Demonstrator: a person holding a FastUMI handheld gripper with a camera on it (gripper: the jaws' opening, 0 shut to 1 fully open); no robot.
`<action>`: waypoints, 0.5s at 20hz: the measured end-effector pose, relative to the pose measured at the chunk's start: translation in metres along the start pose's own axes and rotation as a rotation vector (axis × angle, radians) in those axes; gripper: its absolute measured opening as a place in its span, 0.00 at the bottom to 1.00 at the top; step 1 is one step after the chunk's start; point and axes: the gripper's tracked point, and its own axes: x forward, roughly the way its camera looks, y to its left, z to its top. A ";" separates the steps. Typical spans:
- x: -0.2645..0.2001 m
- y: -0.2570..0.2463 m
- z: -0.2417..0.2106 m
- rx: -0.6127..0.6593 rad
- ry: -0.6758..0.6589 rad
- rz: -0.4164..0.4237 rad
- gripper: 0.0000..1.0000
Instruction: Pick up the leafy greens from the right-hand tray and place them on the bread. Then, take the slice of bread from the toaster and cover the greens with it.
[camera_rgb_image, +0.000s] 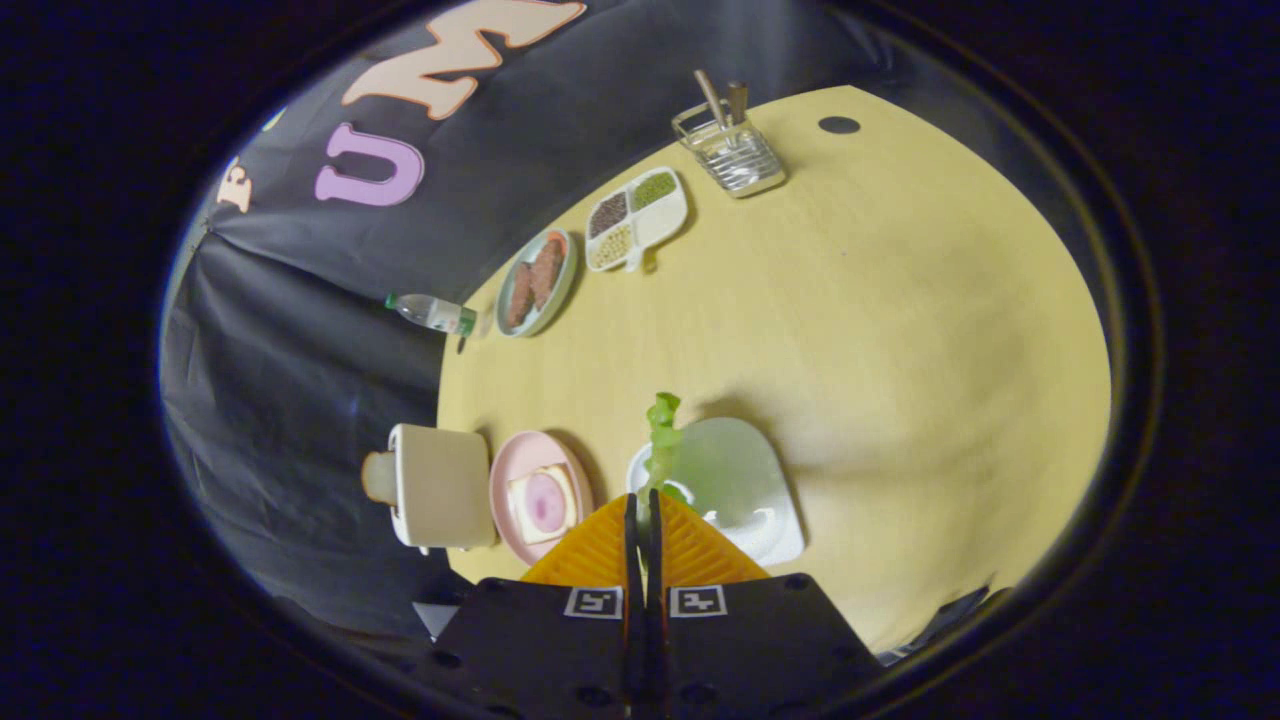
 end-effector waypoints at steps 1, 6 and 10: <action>-0.004 0.014 -0.004 0.006 0.000 0.034 0.03; -0.011 0.083 -0.028 0.043 0.035 0.180 0.03; 0.005 0.123 -0.056 0.013 0.109 0.236 0.03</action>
